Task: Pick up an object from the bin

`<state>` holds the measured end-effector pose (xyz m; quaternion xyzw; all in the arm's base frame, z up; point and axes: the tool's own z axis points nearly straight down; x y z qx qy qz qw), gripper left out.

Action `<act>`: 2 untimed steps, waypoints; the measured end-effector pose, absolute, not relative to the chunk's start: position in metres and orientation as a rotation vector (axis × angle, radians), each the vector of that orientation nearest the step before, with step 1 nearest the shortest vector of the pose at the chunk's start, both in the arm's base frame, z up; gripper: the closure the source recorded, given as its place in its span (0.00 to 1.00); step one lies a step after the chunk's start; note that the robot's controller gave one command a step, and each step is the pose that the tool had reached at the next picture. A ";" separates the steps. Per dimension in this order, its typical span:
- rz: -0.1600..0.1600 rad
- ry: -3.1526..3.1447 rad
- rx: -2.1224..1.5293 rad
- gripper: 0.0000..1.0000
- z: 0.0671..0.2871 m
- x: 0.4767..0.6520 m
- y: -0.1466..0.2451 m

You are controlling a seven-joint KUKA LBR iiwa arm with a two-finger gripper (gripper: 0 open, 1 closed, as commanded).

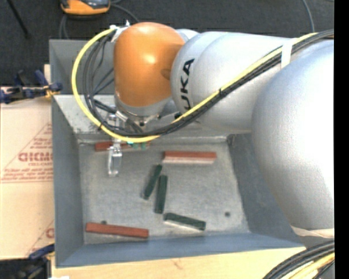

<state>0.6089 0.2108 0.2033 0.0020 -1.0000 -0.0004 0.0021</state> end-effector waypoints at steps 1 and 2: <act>-0.003 -3.143 0.000 0.00 0.208 0.610 0.210; -0.004 -3.146 0.075 0.00 0.131 0.547 0.200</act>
Offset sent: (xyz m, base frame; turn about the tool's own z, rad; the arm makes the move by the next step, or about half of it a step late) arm -0.1114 -0.0172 -0.1333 -0.0836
